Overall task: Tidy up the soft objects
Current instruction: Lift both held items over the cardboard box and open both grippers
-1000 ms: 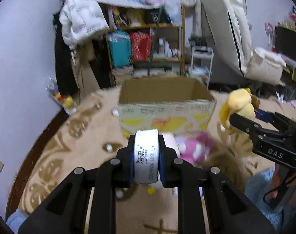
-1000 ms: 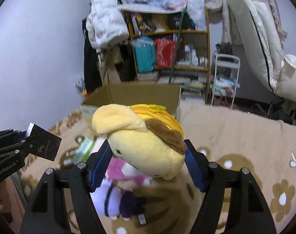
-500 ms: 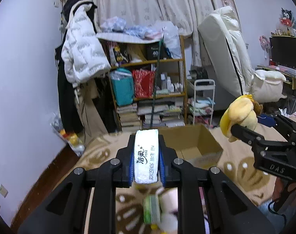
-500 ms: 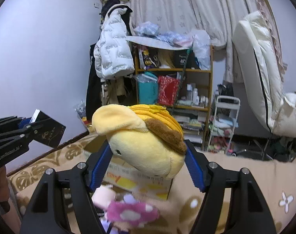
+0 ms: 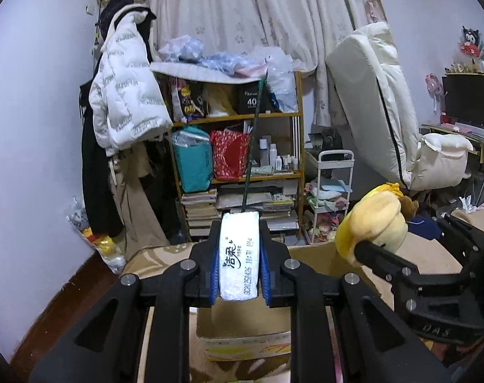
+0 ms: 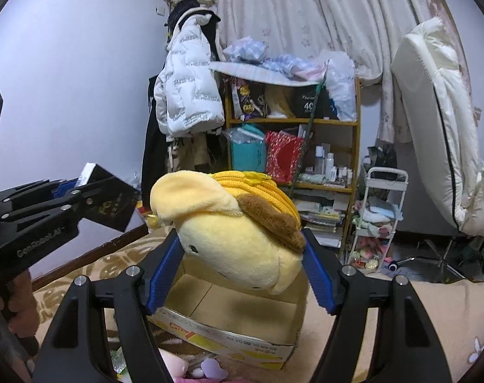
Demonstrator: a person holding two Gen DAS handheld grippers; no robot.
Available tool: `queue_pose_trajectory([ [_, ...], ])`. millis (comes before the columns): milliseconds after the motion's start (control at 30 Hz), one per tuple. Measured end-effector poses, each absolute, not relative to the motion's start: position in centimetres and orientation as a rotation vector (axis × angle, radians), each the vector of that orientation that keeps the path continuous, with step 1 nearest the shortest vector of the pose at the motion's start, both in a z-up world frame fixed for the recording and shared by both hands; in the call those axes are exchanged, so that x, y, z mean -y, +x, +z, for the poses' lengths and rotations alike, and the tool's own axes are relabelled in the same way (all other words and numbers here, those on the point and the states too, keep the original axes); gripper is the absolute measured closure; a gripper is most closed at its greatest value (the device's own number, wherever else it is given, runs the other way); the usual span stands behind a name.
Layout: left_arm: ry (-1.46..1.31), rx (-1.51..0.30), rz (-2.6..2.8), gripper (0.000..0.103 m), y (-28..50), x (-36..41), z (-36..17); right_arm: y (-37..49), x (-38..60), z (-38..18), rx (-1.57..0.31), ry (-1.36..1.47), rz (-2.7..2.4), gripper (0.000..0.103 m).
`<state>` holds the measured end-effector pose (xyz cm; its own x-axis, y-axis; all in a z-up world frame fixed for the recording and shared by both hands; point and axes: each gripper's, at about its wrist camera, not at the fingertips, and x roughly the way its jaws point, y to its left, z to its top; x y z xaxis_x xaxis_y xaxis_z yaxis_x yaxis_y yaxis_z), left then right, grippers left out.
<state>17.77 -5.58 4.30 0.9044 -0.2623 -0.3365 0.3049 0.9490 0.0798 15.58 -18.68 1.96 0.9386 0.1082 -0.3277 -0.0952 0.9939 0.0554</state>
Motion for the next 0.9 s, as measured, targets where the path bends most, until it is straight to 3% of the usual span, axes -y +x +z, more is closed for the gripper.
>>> queue_pose_trajectory([
  [633,0.066,-0.589,-0.339,0.081,22.5,6.9,-2.4,18.9,19.5,-3.4,-0.512,0.017,0.094,0.025],
  [900,0.101,-0.605,-0.296,0.071,21.9,6.3,-2.2,18.6,19.3,-3.8,-0.549,0.006,0.096,0.025],
])
